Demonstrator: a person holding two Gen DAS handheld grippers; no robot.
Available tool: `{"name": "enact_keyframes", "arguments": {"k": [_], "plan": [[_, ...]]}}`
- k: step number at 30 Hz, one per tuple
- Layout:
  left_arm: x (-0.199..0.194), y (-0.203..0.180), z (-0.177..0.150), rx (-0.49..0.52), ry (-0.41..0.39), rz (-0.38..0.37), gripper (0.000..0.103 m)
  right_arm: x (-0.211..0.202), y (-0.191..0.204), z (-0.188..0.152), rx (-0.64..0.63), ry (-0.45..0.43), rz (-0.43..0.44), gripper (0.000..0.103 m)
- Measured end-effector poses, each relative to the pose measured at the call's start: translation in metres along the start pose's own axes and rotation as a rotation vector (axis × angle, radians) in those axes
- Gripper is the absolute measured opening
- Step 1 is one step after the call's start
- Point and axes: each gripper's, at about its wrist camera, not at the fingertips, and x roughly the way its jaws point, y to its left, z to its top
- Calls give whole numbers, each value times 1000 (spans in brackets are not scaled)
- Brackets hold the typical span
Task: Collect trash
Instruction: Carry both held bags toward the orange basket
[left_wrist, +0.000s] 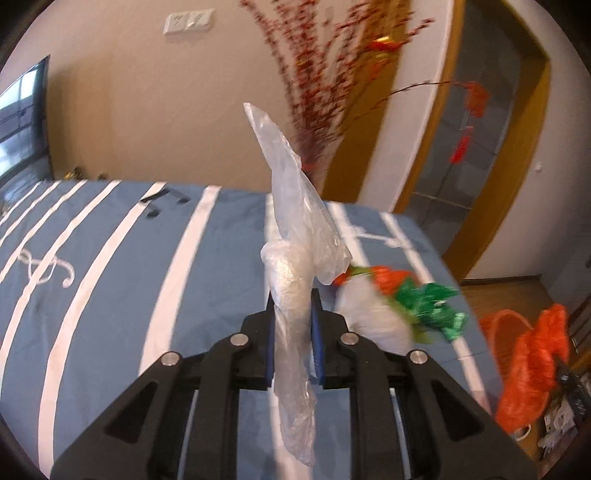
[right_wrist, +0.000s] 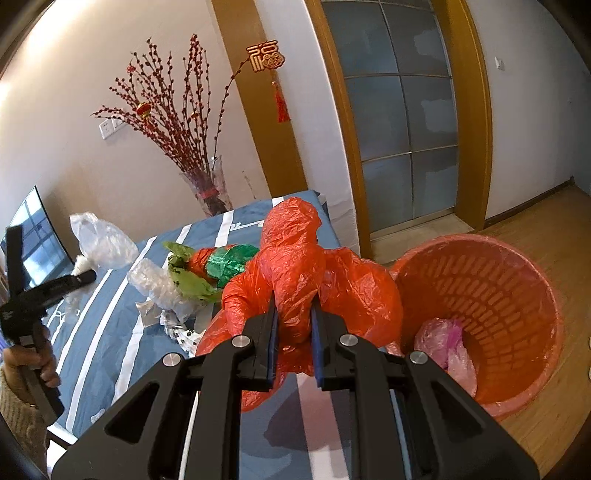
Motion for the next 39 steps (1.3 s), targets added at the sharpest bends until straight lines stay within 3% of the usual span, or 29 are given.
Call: {"name": "enact_keyframes", "arguments": {"k": [8, 22, 39], "plan": [[-20, -62, -1, 92, -14, -127, 17, -9, -17, 0, 23, -22, -23, 15], [-19, -177, -25, 204, 30, -337, 17, -32, -68, 8, 83, -88, -111, 15], [25, -276, -65, 266, 135, -476, 17, -50, -143, 15, 175, -162, -283, 15]]}}
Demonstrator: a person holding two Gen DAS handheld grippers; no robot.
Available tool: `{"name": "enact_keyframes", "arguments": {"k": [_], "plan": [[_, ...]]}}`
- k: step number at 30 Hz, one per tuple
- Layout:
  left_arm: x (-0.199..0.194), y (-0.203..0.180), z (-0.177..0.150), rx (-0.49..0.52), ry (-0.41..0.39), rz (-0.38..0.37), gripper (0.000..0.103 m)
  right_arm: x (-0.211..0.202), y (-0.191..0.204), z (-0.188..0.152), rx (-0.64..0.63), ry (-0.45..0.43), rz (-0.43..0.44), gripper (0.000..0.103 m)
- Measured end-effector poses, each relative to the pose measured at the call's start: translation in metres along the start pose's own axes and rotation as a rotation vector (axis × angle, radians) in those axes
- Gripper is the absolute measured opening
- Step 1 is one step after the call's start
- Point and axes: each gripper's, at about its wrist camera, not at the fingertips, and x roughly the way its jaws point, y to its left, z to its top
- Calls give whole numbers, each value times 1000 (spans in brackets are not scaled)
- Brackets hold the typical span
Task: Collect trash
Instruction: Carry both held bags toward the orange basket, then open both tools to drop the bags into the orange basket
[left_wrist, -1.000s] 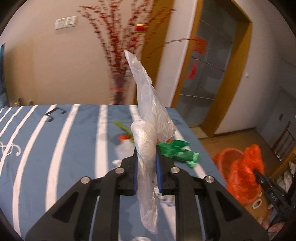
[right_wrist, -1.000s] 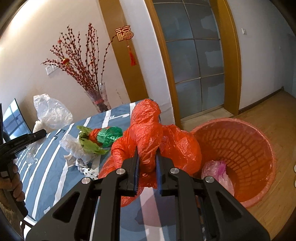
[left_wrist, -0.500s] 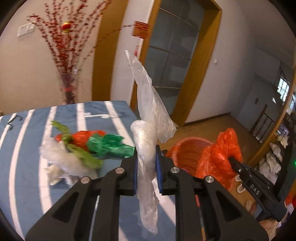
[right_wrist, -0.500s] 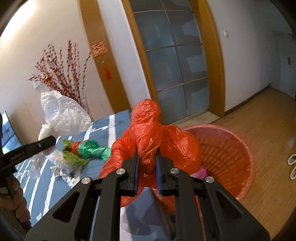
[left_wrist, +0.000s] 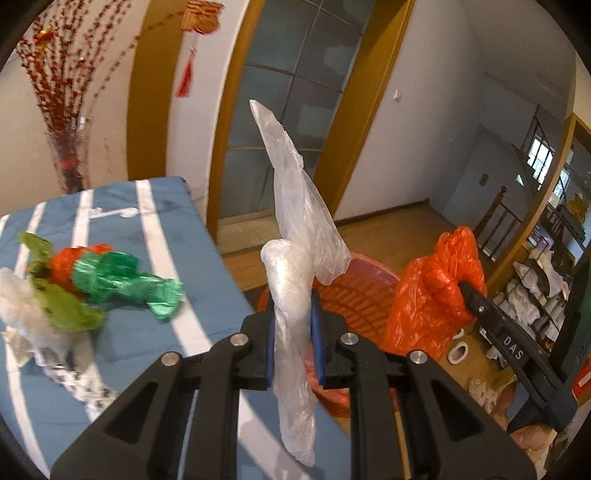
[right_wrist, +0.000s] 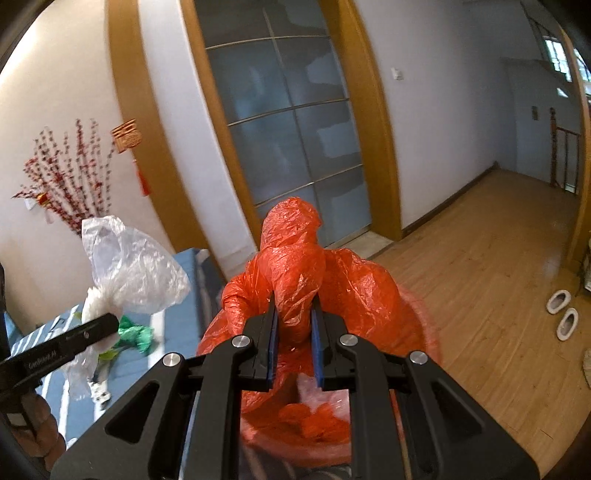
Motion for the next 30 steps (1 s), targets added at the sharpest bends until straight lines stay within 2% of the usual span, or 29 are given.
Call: {"name": "enact_keyframes", "arguments": {"k": [14, 24, 26, 27, 29, 30], "plan": [[68, -27, -12, 19, 101, -71, 17, 19, -32, 9, 54, -23, -64, 15], [93, -35, -19, 26, 150, -84, 19, 28, -47, 7, 107, -17, -35, 19], [96, -35, -22, 29, 162, -79, 20, 31, -48, 5, 112, -9, -30, 27], [97, -38, -23, 29, 165, -75, 23, 32, -49, 4, 118, -4, -26, 30], [97, -36, -26, 28, 174, -67, 27, 34, -51, 2, 134, 3, -16, 42], [97, -34, -27, 26, 177, -61, 29, 33, -53, 1, 143, 1, -14, 44]]}}
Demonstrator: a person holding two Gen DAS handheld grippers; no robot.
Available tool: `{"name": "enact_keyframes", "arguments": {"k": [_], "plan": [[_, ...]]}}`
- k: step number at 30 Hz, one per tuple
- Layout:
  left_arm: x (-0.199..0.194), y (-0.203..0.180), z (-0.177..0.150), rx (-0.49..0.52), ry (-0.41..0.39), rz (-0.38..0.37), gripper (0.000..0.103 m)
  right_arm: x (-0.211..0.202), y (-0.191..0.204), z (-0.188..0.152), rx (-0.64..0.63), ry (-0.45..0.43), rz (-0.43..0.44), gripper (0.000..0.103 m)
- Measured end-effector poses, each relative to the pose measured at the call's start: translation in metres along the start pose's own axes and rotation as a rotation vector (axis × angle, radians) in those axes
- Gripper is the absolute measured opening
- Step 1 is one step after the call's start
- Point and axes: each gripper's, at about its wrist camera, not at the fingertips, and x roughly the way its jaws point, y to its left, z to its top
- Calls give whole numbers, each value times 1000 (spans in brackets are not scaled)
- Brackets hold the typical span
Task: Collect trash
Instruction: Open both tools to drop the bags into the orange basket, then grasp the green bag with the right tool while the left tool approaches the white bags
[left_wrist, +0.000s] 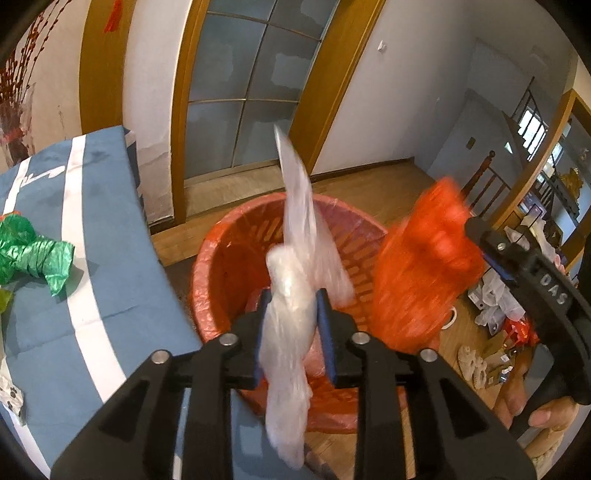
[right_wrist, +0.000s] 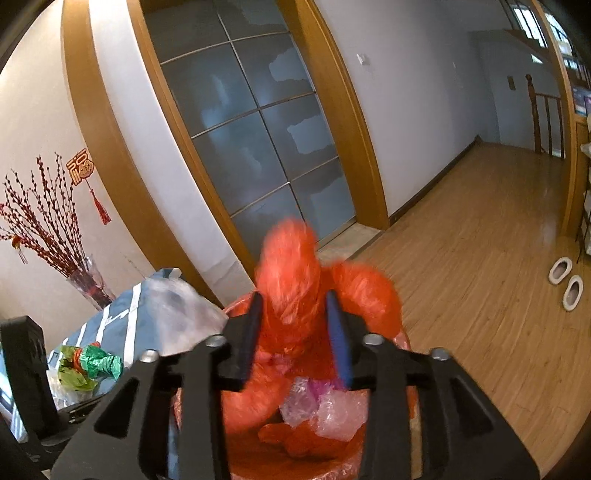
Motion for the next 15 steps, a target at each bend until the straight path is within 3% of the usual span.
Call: {"name": "enact_keyframes", "arguments": {"k": [15], "plan": [[-46, 42, -8, -40, -54, 105, 34, -9, 11, -3, -20, 8, -15, 50]]}}
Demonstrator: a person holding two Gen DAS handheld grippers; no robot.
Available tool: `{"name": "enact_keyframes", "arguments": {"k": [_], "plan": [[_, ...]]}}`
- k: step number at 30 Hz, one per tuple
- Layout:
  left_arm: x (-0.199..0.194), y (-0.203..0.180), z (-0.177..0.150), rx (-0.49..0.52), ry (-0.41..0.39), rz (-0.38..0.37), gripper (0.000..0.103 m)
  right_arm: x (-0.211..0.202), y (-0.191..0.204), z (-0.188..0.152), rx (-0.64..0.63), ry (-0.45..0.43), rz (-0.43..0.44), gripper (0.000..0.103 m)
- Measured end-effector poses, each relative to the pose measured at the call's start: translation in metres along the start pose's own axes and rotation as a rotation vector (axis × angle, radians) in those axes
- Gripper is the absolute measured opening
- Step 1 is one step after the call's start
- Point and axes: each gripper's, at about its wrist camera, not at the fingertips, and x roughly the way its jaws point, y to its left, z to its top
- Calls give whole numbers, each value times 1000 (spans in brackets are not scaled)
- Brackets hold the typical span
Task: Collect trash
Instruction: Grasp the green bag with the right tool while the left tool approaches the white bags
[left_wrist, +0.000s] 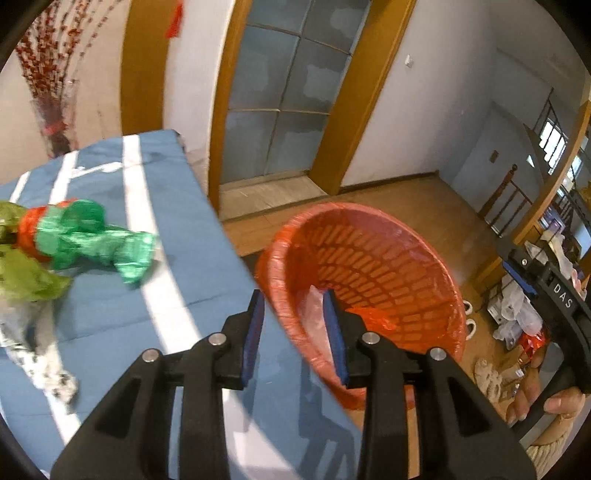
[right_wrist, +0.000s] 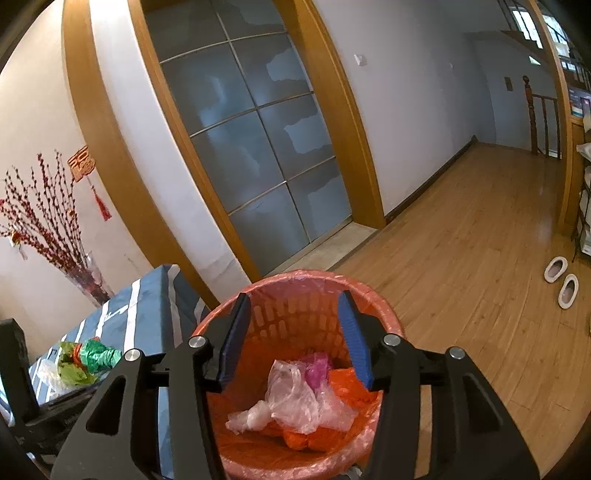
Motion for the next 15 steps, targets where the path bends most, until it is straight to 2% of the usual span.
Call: {"name": "enact_keyframes", "arguments": {"k": [4, 15], "plan": [[-24, 19, -2, -1, -41, 53, 34, -4, 10, -2, -27, 8, 22, 50], [-86, 90, -16, -73, -129, 200, 34, -8, 72, -15, -135, 44, 131, 50]]}}
